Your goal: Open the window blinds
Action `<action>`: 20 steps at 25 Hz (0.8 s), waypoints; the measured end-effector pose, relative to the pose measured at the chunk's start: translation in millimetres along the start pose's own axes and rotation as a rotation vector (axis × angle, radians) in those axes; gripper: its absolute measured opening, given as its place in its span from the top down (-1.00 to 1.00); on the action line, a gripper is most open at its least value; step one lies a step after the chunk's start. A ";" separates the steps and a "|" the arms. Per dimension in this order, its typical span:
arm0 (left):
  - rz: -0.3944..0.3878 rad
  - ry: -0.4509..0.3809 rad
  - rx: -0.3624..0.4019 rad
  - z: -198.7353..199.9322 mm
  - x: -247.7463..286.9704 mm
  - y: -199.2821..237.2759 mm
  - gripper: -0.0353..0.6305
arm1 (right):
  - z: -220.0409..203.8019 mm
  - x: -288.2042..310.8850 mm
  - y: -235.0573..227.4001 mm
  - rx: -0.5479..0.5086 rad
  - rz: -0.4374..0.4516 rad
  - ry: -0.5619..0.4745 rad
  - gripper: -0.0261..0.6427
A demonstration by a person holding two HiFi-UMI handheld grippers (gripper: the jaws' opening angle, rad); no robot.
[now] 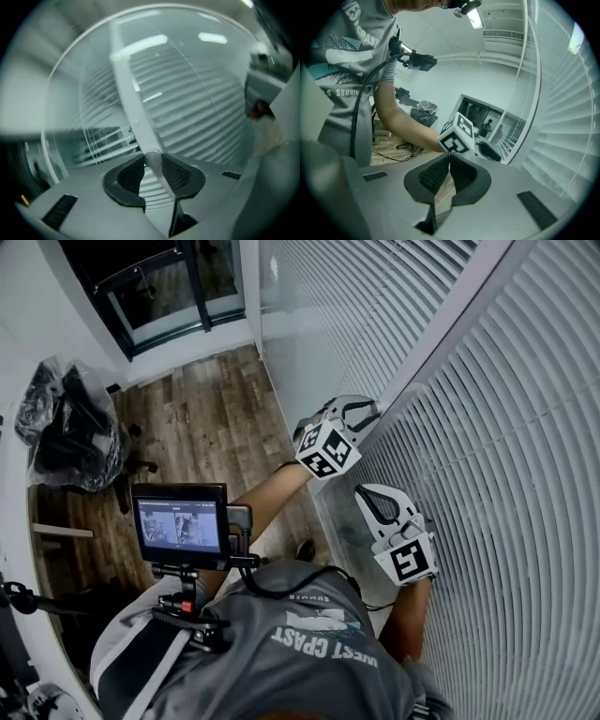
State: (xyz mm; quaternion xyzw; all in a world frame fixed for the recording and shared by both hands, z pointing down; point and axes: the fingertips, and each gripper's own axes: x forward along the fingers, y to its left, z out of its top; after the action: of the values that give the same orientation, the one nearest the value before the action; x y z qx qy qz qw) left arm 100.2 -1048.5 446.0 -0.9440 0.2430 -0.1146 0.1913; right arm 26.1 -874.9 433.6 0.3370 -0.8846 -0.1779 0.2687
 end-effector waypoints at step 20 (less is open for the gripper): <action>0.090 0.088 0.408 -3.5 4.0 -4.2 0.53 | -5.4 2.2 -0.1 0.004 -0.008 0.014 0.91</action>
State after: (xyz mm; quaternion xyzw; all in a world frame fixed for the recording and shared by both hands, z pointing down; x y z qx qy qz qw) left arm 104.3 -1048.2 451.4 -0.8681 0.2646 -0.1939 0.3726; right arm 28.0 -877.2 438.5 0.3421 -0.8818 -0.1749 0.2734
